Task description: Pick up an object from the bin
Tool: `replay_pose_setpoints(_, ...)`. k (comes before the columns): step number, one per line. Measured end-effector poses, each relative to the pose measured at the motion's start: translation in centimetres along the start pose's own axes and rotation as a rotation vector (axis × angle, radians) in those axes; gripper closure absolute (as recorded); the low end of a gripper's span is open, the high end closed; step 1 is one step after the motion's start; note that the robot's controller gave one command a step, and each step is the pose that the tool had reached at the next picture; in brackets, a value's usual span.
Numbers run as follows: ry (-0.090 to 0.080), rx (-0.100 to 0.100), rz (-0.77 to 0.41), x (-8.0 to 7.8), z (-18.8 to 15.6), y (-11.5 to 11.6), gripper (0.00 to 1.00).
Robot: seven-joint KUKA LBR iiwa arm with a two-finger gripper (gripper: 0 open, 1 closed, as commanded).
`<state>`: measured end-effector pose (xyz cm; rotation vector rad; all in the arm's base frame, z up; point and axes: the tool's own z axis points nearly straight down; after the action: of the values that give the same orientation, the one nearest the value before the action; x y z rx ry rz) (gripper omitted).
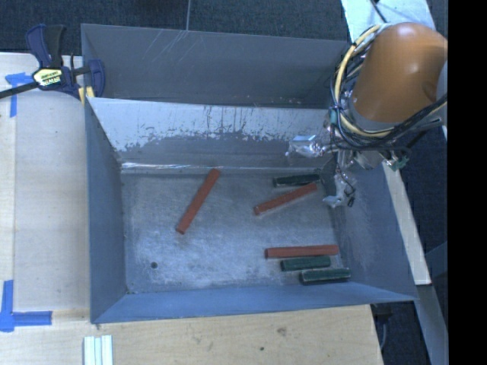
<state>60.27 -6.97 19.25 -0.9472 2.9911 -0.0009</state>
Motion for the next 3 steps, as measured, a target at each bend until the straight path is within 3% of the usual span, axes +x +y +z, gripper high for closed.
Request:
replay_pose_setpoints(1, 0.005, -0.005, 0.054, -1.13, 11.07, -0.62, 0.00)
replay_pose_setpoints(2, 0.000, 0.000, 0.053, -1.28, 10.57, -0.76, 1.00)
replay_pose_setpoints(3, 0.000, 0.000, 0.053, -1.28, 10.57, -0.76, 0.00)
